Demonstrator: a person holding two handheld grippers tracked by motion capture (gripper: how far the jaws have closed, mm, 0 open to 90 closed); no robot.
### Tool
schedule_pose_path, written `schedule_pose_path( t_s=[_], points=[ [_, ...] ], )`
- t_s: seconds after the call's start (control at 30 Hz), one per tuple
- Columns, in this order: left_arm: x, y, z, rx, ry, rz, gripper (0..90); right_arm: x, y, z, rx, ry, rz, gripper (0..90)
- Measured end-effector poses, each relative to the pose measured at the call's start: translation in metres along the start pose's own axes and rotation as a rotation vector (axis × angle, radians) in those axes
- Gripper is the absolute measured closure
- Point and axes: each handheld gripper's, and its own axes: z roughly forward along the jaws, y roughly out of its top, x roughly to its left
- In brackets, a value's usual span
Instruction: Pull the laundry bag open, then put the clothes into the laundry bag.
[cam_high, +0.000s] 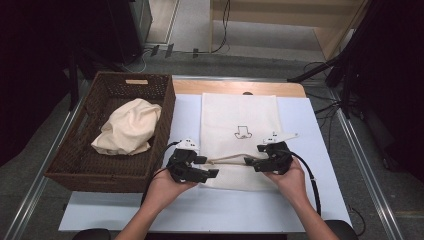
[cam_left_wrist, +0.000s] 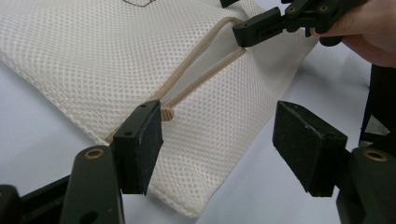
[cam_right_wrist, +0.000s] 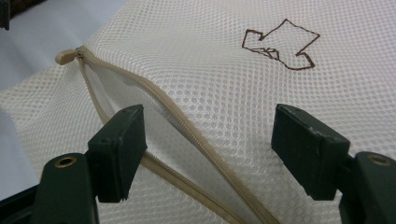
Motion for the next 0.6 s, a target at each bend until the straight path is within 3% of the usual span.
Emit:
schedule_pose_path(
  t_s=[0.2,0.3,0.6],
  points=[
    [0.001,0.0,-0.001,-0.004,0.003,-0.006,33.3,0.001,0.002,0.014,0.036,-0.023,-0.026,29.4],
    [0.001,0.0,0.0,-0.001,0.006,-0.005,33.4,0.002,0.002,0.018,0.038,-0.027,-0.027,36.6],
    [0.001,-0.001,0.002,0.007,0.0,-0.01,33.7,-0.005,0.002,0.03,0.016,-0.003,0.035,62.0]
  ],
)
